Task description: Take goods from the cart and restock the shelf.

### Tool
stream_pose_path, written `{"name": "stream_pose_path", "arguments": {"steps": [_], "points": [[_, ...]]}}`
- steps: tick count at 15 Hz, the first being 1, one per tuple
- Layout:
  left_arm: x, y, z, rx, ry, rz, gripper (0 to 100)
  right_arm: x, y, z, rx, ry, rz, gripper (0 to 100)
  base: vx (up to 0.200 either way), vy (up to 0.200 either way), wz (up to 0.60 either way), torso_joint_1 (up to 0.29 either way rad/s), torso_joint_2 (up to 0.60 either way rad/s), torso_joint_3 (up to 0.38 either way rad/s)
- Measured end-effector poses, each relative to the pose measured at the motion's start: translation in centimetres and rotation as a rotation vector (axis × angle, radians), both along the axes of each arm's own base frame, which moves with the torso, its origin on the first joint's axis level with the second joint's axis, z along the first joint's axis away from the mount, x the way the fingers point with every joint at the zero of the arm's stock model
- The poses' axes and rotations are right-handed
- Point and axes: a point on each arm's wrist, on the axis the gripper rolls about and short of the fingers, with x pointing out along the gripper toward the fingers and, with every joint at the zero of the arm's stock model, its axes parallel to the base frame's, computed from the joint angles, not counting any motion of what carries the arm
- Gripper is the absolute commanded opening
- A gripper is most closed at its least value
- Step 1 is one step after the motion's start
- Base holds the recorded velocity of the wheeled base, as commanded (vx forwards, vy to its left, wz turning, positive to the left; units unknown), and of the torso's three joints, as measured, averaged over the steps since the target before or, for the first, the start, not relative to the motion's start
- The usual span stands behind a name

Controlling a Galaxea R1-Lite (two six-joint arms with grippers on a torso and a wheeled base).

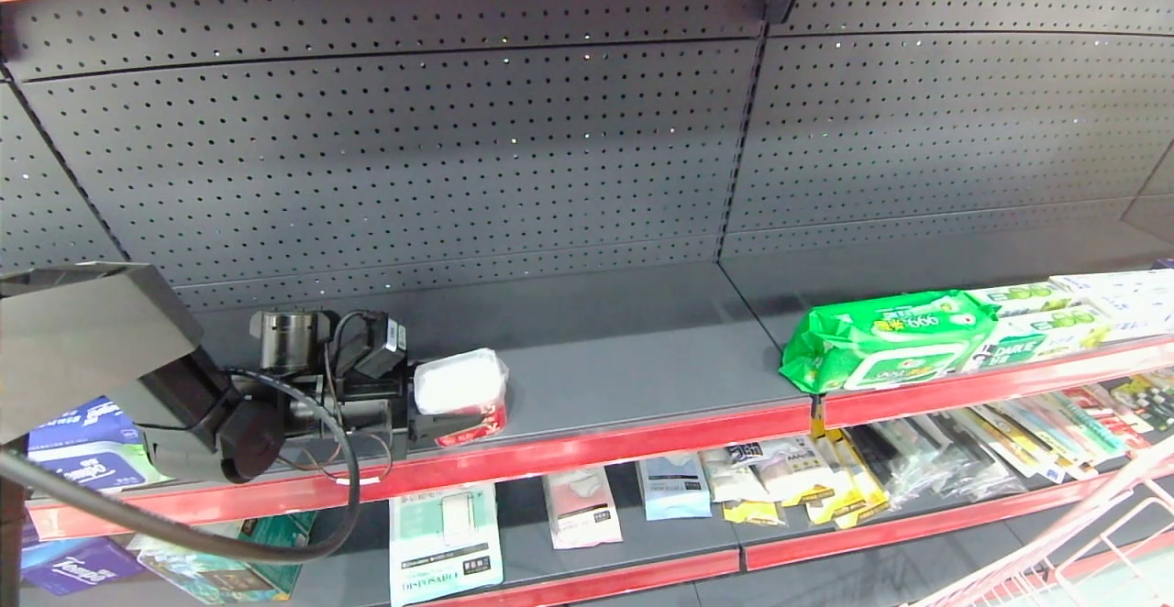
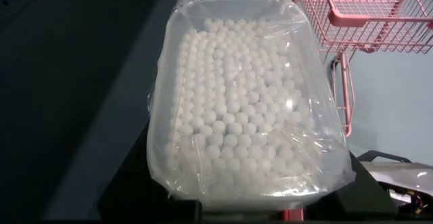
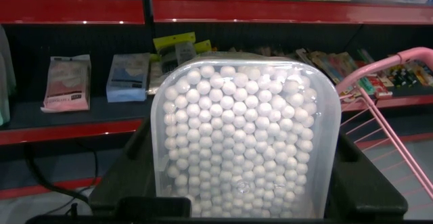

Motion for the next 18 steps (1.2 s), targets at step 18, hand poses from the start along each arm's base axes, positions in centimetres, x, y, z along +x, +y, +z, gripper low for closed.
{"name": "stream_pose_path", "arguments": {"steps": [18], "points": [[0.05, 0.01, -0.54, 0.004, 0.003, -0.006, 0, 0.0, 0.0, 0.01, -0.001, -0.001, -0.001, 0, 0.0, 0.0, 0.0, 0.0, 0.0, 0.0]]}}
